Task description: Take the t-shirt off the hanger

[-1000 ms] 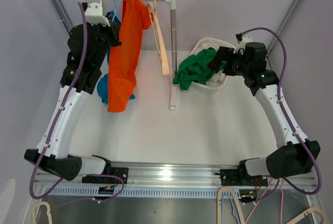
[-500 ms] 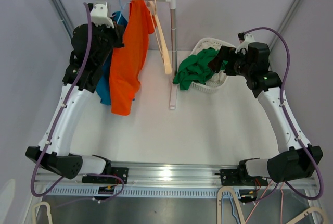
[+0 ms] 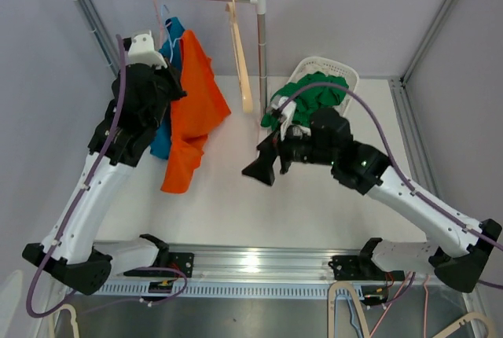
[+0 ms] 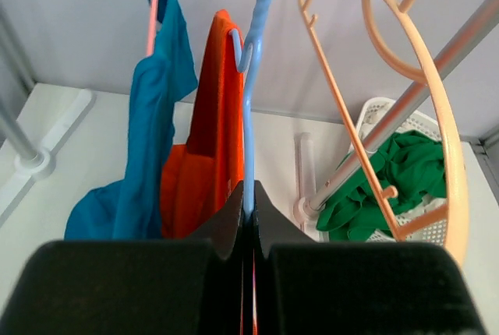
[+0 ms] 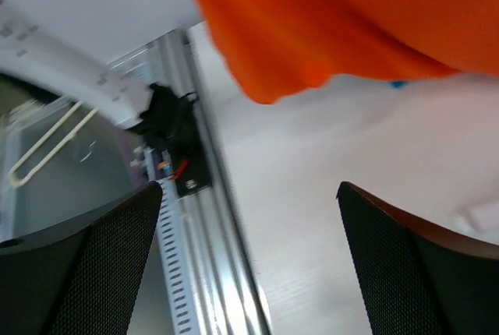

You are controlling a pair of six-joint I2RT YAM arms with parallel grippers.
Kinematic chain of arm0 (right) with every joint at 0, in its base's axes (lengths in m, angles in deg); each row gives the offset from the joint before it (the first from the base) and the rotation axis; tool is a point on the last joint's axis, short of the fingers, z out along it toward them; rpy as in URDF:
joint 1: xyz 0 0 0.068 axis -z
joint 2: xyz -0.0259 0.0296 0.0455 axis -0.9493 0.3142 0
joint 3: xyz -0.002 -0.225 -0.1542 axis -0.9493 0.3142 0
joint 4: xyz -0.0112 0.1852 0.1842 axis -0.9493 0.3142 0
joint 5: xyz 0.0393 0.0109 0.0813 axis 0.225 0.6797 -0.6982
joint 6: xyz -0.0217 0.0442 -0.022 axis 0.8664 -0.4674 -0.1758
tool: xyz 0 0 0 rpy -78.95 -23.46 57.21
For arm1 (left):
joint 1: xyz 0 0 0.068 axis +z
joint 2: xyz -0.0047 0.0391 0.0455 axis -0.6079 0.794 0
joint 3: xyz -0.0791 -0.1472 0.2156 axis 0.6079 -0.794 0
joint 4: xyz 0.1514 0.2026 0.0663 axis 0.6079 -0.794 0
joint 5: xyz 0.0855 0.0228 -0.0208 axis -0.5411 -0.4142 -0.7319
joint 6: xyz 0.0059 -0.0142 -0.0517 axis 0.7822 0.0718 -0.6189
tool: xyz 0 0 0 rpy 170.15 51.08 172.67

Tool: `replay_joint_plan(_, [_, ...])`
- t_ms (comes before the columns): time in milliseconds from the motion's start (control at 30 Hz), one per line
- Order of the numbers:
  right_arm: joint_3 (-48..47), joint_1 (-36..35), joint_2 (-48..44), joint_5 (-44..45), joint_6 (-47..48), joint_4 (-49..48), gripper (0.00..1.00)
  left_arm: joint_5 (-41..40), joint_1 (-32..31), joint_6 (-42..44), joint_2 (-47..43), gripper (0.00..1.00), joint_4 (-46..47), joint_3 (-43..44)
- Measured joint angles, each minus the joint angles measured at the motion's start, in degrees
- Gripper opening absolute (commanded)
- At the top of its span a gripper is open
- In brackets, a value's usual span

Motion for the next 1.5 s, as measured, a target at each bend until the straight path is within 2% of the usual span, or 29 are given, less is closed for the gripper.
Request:
replay_joint_plan(100, [2.8,-9.3,-0.3,0.1,0.0,-5.5,0.99,-5.7,-3.9,-2.0,-2.9,0.01,-0.6,-2.3])
replay_joint_plan(200, [4.3,-14.0,1.8,1.2,-0.1,-10.6,0.99,-9.2,-6.5,-4.2,-4.0,0.01,-1.6,-2.8])
replay_joint_plan(467, [3.3,-18.8,13.2,5.5,0.7,-24.5,0.99,-13.0,-9.0,-9.2,-5.7,0.01,-4.6,-4.0])
replay_joint_plan(533, [1.7,-19.1,16.3,6.1,0.9,-26.6,0.92,-13.2,-9.1,-9.7,-6.3,0.01,-4.9,-4.5])
replay_joint_plan(600, [0.1,-19.3,19.1,6.5,0.9,-28.2,0.89,-13.3,-9.1,-9.9,-6.8,0.01,-5.0,-4.8])
replay_joint_plan(700, [-1.3,-19.6,21.5,7.1,1.2,-29.9,0.50,-13.4,-9.1,-10.0,-7.0,0.01,-5.0,-5.0])
replay_joint_plan(733, [-1.3,-19.8,21.7,7.3,1.2,-30.2,0.48,-13.3,-9.1,-10.2,-7.0,0.01,-4.7,-5.2])
replay_joint_plan(767, [-1.3,-20.0,21.7,7.5,1.0,-30.3,0.35,-13.2,-9.1,-10.3,-7.1,0.01,-4.0,-5.8])
replay_joint_plan(800, [-1.3,-20.2,21.7,7.7,1.0,-30.6,0.00,-12.9,-9.1,-10.3,-7.2,0.01,-3.4,-6.6])
replay_joint_plan(1000, [0.2,-23.1,20.3,10.3,0.9,-31.1,0.00,-11.4,-8.9,-10.7,-5.2,0.01,0.4,-9.3])
replay_joint_plan(1300, [10.8,-32.0,13.7,18.6,-0.7,-31.8,0.00,-8.8,-5.0,-10.0,1.3,0.01,2.8,-8.4])
replay_joint_plan(1500, [13.2,-33.5,13.9,21.9,-2.9,-33.3,0.00,-7.5,-3.3,-9.1,3.5,0.01,1.8,-0.8])
